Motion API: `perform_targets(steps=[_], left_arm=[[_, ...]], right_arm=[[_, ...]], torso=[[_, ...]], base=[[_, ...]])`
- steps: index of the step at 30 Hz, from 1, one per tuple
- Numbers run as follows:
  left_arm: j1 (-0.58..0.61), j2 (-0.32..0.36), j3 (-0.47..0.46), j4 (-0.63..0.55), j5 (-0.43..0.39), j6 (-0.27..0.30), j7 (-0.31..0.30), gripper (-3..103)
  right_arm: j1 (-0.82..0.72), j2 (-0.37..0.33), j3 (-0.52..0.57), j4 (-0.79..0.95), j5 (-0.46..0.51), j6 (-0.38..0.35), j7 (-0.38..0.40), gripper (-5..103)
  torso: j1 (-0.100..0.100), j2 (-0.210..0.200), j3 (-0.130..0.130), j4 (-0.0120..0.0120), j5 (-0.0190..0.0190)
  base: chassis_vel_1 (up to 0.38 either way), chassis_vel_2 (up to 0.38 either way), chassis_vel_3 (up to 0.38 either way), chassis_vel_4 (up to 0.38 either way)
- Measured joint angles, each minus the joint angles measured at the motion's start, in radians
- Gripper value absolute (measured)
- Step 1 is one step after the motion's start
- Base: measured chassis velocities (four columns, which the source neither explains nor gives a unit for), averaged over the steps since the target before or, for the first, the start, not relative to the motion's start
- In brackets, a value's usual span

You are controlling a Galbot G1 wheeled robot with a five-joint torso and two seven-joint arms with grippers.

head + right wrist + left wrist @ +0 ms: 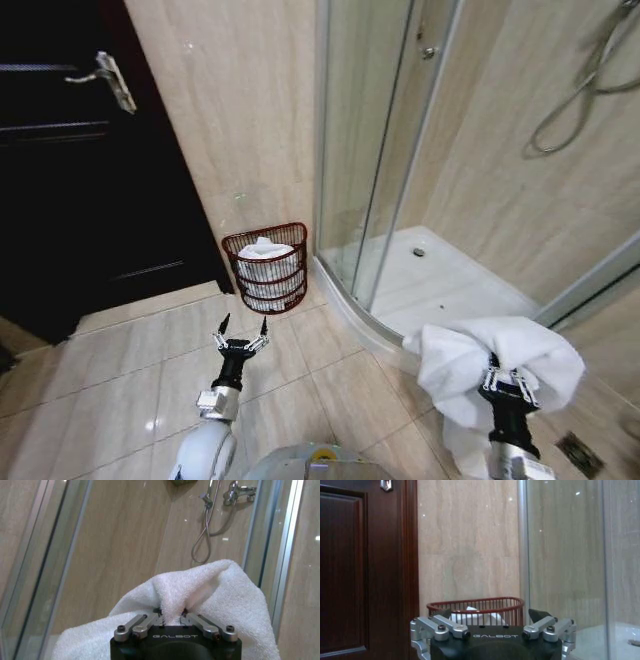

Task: Discard the used towel into the hamper.

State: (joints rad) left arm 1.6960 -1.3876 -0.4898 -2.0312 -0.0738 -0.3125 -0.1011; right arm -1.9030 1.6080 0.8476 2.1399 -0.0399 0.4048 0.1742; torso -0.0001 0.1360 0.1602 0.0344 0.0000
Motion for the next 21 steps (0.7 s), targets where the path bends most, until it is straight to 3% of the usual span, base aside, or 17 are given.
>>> perform_targets(steps=[21], left_arm=[[0.023, -0.001, 0.003, -0.019, -0.006, 0.044, 0.001, 100]], right_arm=[[0.011, 0.000, 0.004, -0.034, -0.023, 0.009, -0.012, 14]], torso=[[0.000, 0.000, 0.000, 0.0000, 0.0001]], base=[[0.127, 0.136, -0.113, -0.121]])
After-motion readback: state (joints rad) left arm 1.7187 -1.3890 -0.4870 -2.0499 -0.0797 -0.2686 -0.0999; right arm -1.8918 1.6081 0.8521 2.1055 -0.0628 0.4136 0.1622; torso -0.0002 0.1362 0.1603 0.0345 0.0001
